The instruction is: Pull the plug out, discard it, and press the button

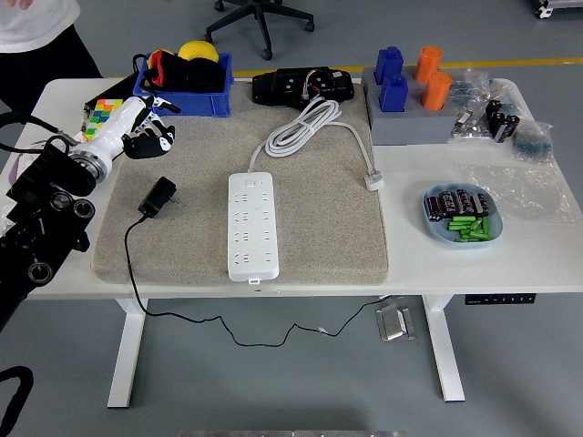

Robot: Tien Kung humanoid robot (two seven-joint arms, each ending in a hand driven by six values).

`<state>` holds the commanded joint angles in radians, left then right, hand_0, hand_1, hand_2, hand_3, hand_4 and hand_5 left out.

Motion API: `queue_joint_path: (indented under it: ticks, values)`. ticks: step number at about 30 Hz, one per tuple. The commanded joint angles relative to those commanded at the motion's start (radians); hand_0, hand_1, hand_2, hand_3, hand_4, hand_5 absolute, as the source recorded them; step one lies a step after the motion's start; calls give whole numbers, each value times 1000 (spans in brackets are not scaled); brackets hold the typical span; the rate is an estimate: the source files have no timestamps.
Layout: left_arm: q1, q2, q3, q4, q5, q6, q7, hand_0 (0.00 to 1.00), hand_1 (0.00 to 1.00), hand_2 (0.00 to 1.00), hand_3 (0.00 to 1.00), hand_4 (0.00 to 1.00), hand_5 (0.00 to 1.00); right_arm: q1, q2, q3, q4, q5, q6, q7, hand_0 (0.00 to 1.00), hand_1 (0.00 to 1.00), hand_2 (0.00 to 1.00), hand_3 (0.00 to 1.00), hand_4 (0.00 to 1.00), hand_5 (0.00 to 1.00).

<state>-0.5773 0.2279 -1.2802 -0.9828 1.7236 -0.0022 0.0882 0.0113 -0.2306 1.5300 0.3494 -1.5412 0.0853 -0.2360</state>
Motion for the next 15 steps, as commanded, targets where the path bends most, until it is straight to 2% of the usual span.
queue_joint_path:
  ticks: [1, 2, 7, 8, 13, 15]
  values:
    - [9, 2, -21, -3, 7, 2, -1, 740, 706, 668, 826, 657, 2, 1, 0, 0, 0, -1, 0, 0, 767, 729, 724, 713, 883, 658]
    - [20, 5, -46, -6, 10, 4, -3, 875, 869, 831, 863, 721, 39, 1, -1, 0, -1, -2, 0, 0, 767, 729, 724, 713, 883, 658]
    - [60, 12, -112, -33, -25, 13, 5, 875, 869, 831, 863, 721, 39, 5, -3, 0, -2, -4, 0, 0, 767, 729, 724, 713, 883, 658]
    - [73, 10, -130, -42, -25, 19, 3, 947, 983, 948, 917, 785, 175, 6, -4, -1, -2, -4, 0, 0, 767, 729, 724, 713, 883, 658]
    - [108, 4, -183, -64, -27, 31, -12, 947, 983, 948, 917, 785, 175, 11, -3, -7, -1, -2, 0, 0, 767, 729, 724, 713, 883, 658]
    - [115, 3, -195, -71, -30, 30, -12, 977, 998, 981, 947, 799, 213, 12, -4, -8, -1, -2, 0, 0, 767, 729, 724, 713, 883, 658]
